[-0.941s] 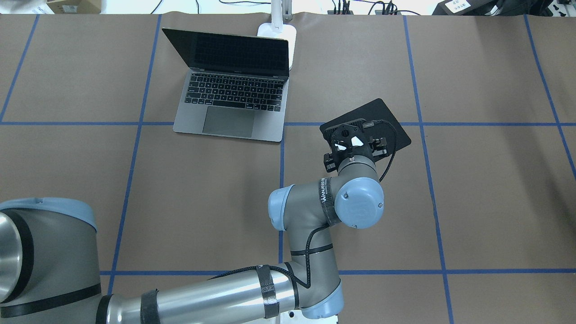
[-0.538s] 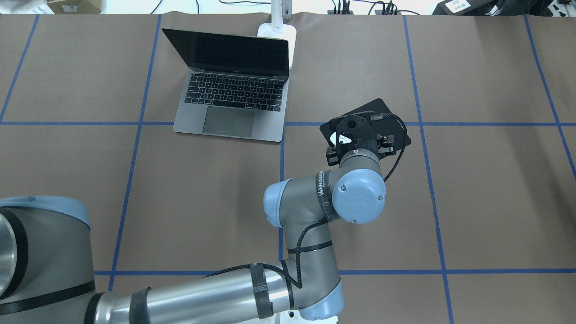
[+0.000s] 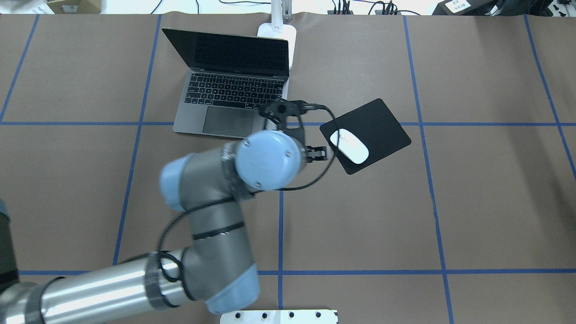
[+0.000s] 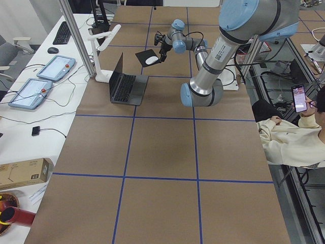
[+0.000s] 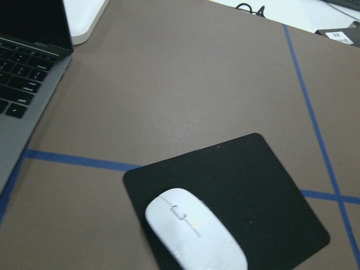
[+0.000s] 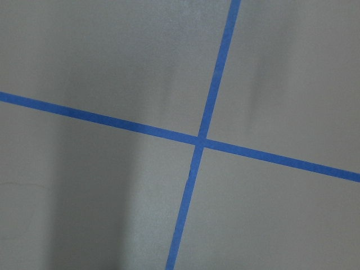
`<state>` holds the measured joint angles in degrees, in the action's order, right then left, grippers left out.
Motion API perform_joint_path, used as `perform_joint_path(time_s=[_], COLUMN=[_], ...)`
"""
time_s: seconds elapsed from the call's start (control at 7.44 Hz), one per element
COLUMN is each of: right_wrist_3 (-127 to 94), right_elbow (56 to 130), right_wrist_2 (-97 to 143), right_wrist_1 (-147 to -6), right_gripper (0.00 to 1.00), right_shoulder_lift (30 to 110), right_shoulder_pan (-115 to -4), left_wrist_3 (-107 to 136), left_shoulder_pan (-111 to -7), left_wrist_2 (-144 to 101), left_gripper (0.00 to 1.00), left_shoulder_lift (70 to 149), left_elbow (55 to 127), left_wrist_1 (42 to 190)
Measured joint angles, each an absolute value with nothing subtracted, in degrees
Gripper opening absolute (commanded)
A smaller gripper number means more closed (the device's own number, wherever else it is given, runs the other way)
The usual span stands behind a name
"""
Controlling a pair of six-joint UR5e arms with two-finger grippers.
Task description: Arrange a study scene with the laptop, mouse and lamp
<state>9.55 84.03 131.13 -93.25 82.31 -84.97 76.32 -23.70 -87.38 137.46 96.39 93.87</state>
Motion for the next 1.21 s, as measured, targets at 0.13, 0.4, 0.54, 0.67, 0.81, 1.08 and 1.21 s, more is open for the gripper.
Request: perform_joint_path(time_s=[0.13,0.4,0.54,0.67,0.81,1.08,1.21], right_wrist_3=[9.34,9.17,9.17,9.25,9.50,9.94,9.97], right_elbow=[84.07,84.16,84.26,84.35,84.50,85.34,85.96], right_wrist_2=[131.13,131.13,131.13,131.17,131.38,131.95,131.97], right_wrist_1=[-93.26,-93.31,-93.31,-93.28,-93.25,-93.18,-93.15], right_gripper=[1.00,1.00,1.00,1.00,1.00,1.00,1.00], right_shoulder_lift=[82.39,82.53,82.67,82.82,83.46,86.08,87.51], right_shoulder_pan=[-85.15,-86.26,-87.00,-87.81,-88.71,-90.24,-90.69], left_wrist_3=[73.43,65.23,60.16,54.61,48.78,35.92,28.29], left_shoulder_pan=[-26.58,-34.83,-39.77,-44.91,-50.07,-60.24,-65.54], left_wrist_2=[-92.16,-102.03,-107.31,-112.18,-116.52,-123.17,-125.54], left_gripper=[0.96,0.98,0.99,0.99,0.99,0.99,0.99], left_shoulder_lift=[135.09,131.43,128.96,125.77,122.21,114.68,111.14], left_elbow=[99.84,101.88,102.17,102.42,102.54,102.38,101.79], left_wrist_1=[89.81,85.43,84.68,84.42,84.31,84.21,84.26])
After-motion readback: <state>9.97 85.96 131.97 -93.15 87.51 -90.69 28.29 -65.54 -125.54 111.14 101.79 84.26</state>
